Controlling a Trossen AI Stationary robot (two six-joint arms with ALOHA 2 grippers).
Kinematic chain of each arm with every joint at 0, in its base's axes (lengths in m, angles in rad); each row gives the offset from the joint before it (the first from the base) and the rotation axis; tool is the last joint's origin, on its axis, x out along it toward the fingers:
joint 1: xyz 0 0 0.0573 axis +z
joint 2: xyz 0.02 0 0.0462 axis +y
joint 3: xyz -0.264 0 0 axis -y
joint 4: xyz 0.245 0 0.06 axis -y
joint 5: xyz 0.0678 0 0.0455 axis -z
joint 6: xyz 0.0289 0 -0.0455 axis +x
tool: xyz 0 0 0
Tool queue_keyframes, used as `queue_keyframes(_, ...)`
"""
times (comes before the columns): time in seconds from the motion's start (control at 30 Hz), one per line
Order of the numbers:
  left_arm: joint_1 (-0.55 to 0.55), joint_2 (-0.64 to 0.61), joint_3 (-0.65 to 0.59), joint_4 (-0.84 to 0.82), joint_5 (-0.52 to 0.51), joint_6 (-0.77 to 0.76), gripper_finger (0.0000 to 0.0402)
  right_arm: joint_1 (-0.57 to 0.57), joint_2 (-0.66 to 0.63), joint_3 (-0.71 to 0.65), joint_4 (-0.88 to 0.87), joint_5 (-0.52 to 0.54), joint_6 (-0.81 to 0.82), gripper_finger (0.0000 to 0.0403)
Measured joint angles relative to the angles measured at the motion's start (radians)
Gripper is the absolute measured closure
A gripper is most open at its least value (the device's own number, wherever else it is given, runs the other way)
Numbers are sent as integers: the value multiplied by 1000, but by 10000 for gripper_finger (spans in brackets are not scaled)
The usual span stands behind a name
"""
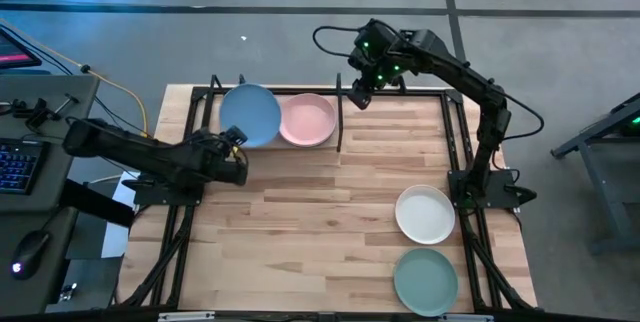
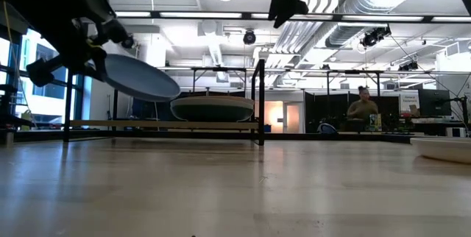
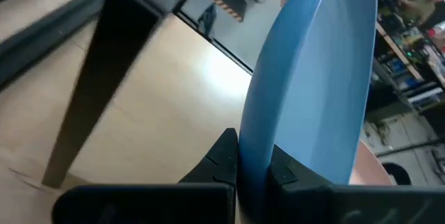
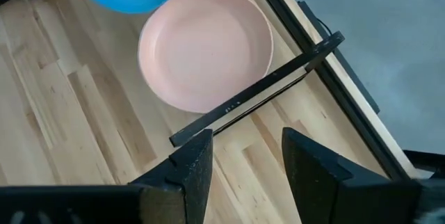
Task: Place and stack plates onto a shelf
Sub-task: Put the blue plate into the shelf
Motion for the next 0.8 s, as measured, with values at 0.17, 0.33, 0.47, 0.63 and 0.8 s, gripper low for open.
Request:
queue_keyframes(0.17, 45, 12, 0, -11, 8, 4, 397, 0, 0, 0, 3, 0, -21, 252)
queue_keyframes(0.33, 71, 8, 0, -14, 10, 25, 397, 0, 0, 0, -2, -1, -25, 252)
queue_keyframes(0.47, 97, 10, 0, -42, 71, 42, 397, 0, 0, 0, -3, -1, -26, 252)
queue_keyframes(0.63, 113, 19, 0, -30, 112, 76, 397, 0, 0, 0, -3, -1, -25, 252)
queue_keyframes(0.8, 113, 19, 1, -5, 117, 139, 383, 0, 0, 0, -2, -1, -17, 252)
